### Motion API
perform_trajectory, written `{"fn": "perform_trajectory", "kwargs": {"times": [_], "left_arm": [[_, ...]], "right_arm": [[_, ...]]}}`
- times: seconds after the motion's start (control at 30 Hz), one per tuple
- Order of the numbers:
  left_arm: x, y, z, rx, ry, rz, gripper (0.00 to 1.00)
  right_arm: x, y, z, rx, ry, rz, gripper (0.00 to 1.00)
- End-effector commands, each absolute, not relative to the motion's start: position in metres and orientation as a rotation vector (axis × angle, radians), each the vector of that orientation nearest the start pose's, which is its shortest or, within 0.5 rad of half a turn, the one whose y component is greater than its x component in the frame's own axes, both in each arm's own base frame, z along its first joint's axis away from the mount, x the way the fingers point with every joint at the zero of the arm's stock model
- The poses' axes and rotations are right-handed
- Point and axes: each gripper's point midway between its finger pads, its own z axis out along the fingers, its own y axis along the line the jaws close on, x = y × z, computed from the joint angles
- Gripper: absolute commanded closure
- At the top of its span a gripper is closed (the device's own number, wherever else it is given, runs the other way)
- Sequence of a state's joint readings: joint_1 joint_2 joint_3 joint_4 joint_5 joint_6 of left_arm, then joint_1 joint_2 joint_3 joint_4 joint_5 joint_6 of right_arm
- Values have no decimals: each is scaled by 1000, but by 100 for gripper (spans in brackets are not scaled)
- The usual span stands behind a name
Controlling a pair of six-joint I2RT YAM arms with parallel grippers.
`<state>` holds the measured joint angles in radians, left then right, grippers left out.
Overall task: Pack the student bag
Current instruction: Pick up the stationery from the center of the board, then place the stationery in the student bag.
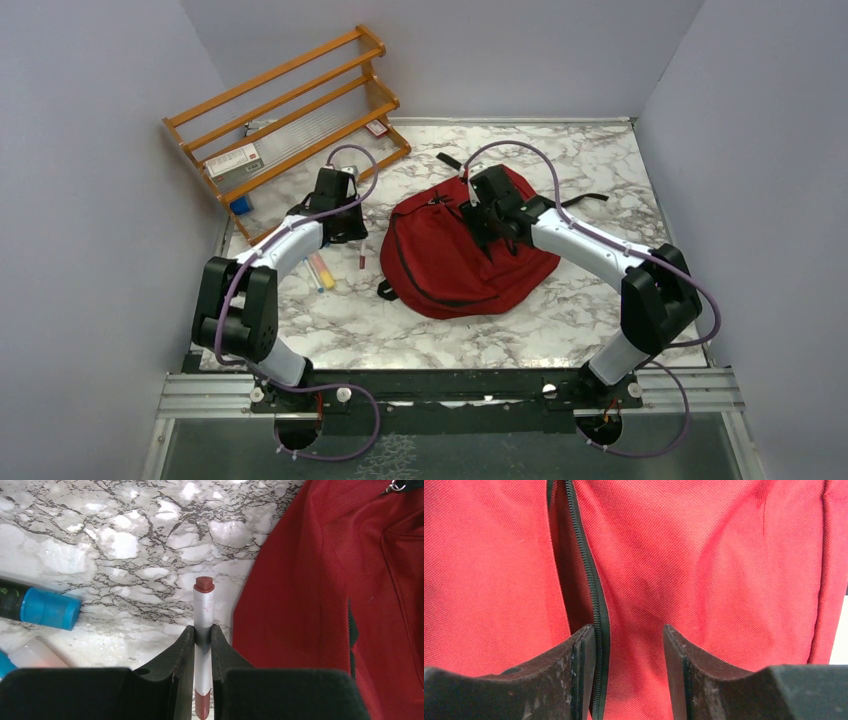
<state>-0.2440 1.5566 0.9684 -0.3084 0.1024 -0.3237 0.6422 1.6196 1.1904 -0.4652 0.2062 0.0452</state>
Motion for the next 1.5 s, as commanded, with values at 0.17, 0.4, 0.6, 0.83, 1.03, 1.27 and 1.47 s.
{"fn": "perform_trajectory", "kwargs": {"times": [0.17,0.4,0.6,0.83,1.03,1.27,1.47], "left_arm": [[356,-128,134,-138,2324,-485,100],[358,-151,194,-195,2198,-699,100],[358,-186,204,-209,2180,-908,100],[358,-241,218,-161,2147,-1088,100],[348,-301,223,-68,2151,-1250,100],[339,-339,211,-40,2180,-1309,100],[335,-368,202,-3,2212,-1351,100]], "right_arm": [[351,215,131,-647,2290,6,84],[357,211,162,-544,2222,9,99],[364,203,199,-433,2113,2,99],[366,198,234,-376,2013,18,99],[366,202,243,-359,1979,59,99],[363,209,249,-336,1959,139,99],[361,215,257,-325,1935,198,99]]}}
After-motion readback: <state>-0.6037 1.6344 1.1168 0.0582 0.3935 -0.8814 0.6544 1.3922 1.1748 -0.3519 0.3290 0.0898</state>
